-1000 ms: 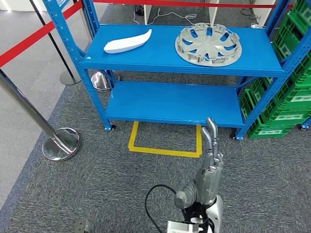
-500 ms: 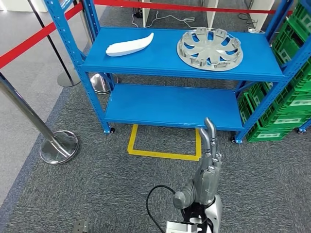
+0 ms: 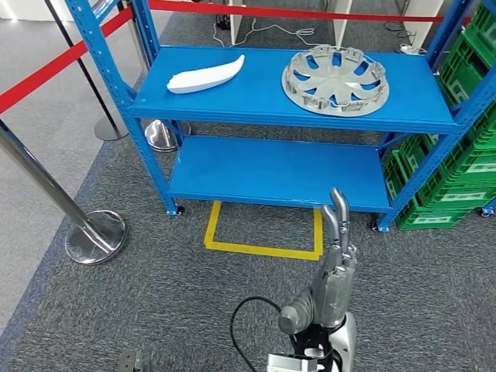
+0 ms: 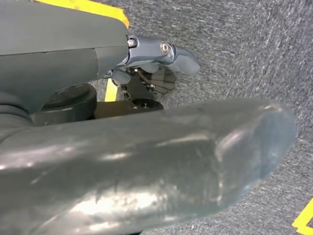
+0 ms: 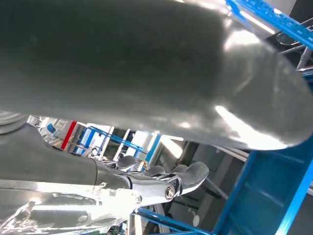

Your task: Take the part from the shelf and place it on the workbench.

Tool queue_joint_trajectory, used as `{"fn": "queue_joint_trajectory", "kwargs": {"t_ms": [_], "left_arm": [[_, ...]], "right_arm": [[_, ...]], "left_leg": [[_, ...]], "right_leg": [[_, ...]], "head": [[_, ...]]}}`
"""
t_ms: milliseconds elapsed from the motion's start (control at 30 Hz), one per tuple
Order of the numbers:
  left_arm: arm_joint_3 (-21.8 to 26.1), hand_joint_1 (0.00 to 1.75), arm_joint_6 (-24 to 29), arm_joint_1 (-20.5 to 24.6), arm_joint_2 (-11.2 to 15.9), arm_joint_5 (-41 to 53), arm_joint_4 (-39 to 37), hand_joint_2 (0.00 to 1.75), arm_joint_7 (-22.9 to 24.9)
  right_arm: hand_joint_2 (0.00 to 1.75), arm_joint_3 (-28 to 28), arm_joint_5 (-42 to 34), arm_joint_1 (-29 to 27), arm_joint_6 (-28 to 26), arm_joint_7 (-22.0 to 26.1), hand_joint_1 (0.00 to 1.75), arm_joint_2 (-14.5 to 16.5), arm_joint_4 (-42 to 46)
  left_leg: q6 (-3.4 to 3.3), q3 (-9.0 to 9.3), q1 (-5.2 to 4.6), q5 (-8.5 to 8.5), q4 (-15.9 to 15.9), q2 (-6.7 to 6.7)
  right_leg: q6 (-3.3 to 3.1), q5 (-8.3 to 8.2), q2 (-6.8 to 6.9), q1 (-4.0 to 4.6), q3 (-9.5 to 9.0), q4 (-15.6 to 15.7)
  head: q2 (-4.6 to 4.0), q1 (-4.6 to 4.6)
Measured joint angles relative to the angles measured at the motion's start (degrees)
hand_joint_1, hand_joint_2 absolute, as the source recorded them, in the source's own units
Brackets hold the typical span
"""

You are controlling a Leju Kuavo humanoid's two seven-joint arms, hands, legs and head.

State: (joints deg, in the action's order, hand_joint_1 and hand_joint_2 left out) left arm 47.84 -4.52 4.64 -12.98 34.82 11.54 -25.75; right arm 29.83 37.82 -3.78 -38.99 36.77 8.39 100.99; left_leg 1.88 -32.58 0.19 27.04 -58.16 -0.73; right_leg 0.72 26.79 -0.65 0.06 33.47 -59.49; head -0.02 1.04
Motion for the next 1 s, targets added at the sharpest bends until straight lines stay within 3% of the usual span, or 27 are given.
{"fn": "queue_joint_trajectory", "kwargs": {"t_ms": [67, 133, 167, 200, 267, 300, 333, 400, 500, 567, 667, 700, 733, 767, 833, 867, 900, 1000], "left_arm": [[0.0, 0.0, -0.1, 0.0, 0.0, 0.0, 0.0, 0.0, 0.0], [0.0, 0.0, -0.1, -0.1, 0.0, 0.0, 0.0, 0.0, 0.0], [0.0, 0.0, -0.1, -0.2, 0.1, 0.0, 0.0, 0.0, 0.0], [0.0, 0.0, -0.1, -0.2, 0.1, 0.0, 0.0, 0.0, 0.0], [0.0, 0.0, 0.0, -0.3, 0.1, 0.1, 0.0, 0.0, 0.0], [0.0, 0.0, 0.0, -0.3, 0.1, 0.1, 0.0, 0.0, 0.0], [0.0, 0.0, 0.0, -0.3, 0.0, 0.1, 0.0, 0.0, 0.0], [0.0, 0.0, 0.1, -0.2, 0.0, 0.2, 0.0, 0.0, 0.0], [0.0, 0.0, 0.1, -0.3, 0.0, 0.2, 0.0, 0.0, 0.0], [0.0, 0.0, 0.1, -0.3, 0.0, 0.2, 0.0, 0.0, 0.0], [0.1, 0.0, 0.1, -0.4, 0.0, 0.2, 0.0, 0.0, 0.0], [0.1, 0.0, 0.1, -0.5, 0.0, 0.2, 0.0, 0.0, 0.0], [0.1, 0.0, 0.2, -0.6, 0.0, 0.2, 0.0, 0.0, 0.0], [0.1, 0.0, 0.2, -0.6, 0.0, 0.2, 0.0, 0.0, 0.0], [0.1, 0.0, 0.3, -0.6, 0.0, 0.2, 0.0, 0.0, 0.0], [0.1, 0.0, 0.4, -0.5, 0.0, 0.2, 0.0, 0.0, 0.0], [0.1, 0.0, 0.5, -0.5, 0.0, 0.3, 0.0, 0.0, 0.0], [0.1, 0.0, 0.7, -0.4, 0.0, 0.5, 0.0, 0.0, 0.0]], "right_arm": [[0.0, 0.0, 0.0, 0.0, 0.0, 0.0, 0.0, 0.0, 0.0], [0.0, 0.0, 0.0, 0.0, 0.0, 0.0, 0.0, 0.0, 0.0], [0.0, 0.0, 0.0, 0.0, 0.0, 0.0, 0.0, 0.0, 0.0], [0.0, 0.0, 0.0, 0.0, 0.0, 0.0, 0.0, 0.0, 0.0], [0.0, 0.0, 0.0, 0.0, 0.0, 0.0, 0.0, 0.0, 0.0], [0.0, 0.0, 0.0, 0.0, 0.0, 0.0, 0.0, 0.0, 0.0], [0.0, 0.0, 0.0, 0.0, 0.0, 0.0, 0.0, 0.0, 0.0], [0.0, 0.0, 0.1, 0.0, 0.0, 0.0, 0.0, 0.0, 0.0], [0.0, 0.0, 0.2, -0.1, 0.0, 0.0, 0.0, 0.0, 0.1], [0.0, 0.0, 0.2, -0.1, 0.0, 0.0, 0.0, 0.0, 0.2], [0.0, -0.1, 0.2, -0.1, 0.0, 0.0, 0.0, 0.0, 0.2], [0.0, -0.1, 0.2, -0.1, 0.0, 0.0, 0.0, 0.0, 0.2], [0.0, -0.1, 0.2, -0.1, 0.0, 0.0, 0.0, 0.0, 0.2], [0.0, -0.1, 0.2, -0.1, 0.0, 0.0, 0.0, 0.0, 0.2], [0.0, -0.1, 0.2, -0.1, 0.0, 0.0, 0.0, 0.0, 0.1], [0.0, -0.2, 0.2, -0.2, 0.0, 0.0, 0.0, 0.0, 0.1], [0.0, -0.2, 0.2, -0.2, 0.0, 0.0, 0.0, 0.0, 0.1], [0.0, -0.2, 0.2, -0.3, 0.0, 0.0, 0.0, 0.0, 0.2]], "left_leg": [[0.62, -2.03, 0.06, 1.88, -4.1, 0.07], [1.04, -6.45, 0.11, 4.51, -11.5, 0.09], [1.14, -8.45, 0.14, 4.91, -14.3, 0.09], [1.16, -9.62, 0.16, 4.23, -15.4, 0.1], [1.06, -8.76, 0.16, -0.17, -11.4, 0.13], [0.99, -7.33, 0.16, -2.64, -7.6, 0.25], [0.81, -5.74, 0.11, -3.96, -4.1, 0.34], [0.08, -3.84, -0.01, -4.04, -0.3, 0.45], [-1.39, -2.55, 0.09, -2.85, 0.5, 0.22], [-2.12, -1.4, 0.2, -2.19, 0.6, 0.15], [-2.53, 0.07, 0.15, -0.79, 0.7, 0.15], [-2.53, 0.73, 0.14, -0.27, 0.7, 0.11], [-2.51, 1.51, 0.14, 0.27, 0.7, 0.04], [-2.43, 2.45, 0.14, 0.89, 0.7, -0.06], [-2.08, 4.16, 0.1, 2.15, 0.6, -0.2], [-1.77, 4.68, 0.05, 2.7, 0.6, -0.25], [-1.39, 5.05, 0.01, 3.06, 0.7, -0.26], [-0.3, 5.58, -0.02, 3.35, 0.6, -0.22]], "right_leg": [[-0.61, 0.24, 0.13, -0.28, -0.74, 0.3], [-0.92, 0.77, 0.19, -0.33, -1.32, 0.3], [-0.93, 1.1, 0.14, -0.35, -1.67, 0.3], [-0.88, 1.49, 0.08, -0.38, -2.12, 0.3], [-0.61, 2.46, -0.05, -0.53, -3.4, 0.3], [-0.34, 3.02, -0.09, -0.57, -3.98, 0.4], [0.0, 3.69, -0.14, -0.51, -4.49, 0.4], [0.75, 4.53, -0.15, -0.32, -5.43, 0.8], [1.73, 4.82, -0.02, -0.25, -6.9, 1.1], [2.14, 5.97, 0.12, -0.27, -4.96, -2.8], [2.36, 9.7, 0.17, -0.25, 2.63, -13.6], [2.33, 10.31, 0.18, -0.24, 4.54, -15.2], [2.25, 9.69, 0.18, -0.24, 5.47, -14.7], [2.11, 7.74, 0.18, -0.24, 5.6, -12.5], [1.77, 1.5, 0.21, -0.2, 4.43, -5.5], [1.51, -0.57, 0.24, -0.12, 3.87, -2.9], [1.19, -1.93, 0.24, -0.02, 3.58, -1.5], [0.16, -2.52, 0.09, 0.04, 2.98, -0.9]], "head": [[0.0, -0.2], [-0.01, -0.32], [-0.01, -0.32], [-0.01, -0.32], [-0.01, -0.32], [-0.01, -0.35], [-0.01, -0.43], [-0.01, -0.46], [0.0, -0.26], [0.0, -0.09], [-0.01, 0.11], [-0.01, 0.14], [-0.01, 0.16], [-0.01, 0.2], [-0.01, 0.22], [-0.01, 0.25], [-0.01, 0.25], [-0.01, 0.29]]}}
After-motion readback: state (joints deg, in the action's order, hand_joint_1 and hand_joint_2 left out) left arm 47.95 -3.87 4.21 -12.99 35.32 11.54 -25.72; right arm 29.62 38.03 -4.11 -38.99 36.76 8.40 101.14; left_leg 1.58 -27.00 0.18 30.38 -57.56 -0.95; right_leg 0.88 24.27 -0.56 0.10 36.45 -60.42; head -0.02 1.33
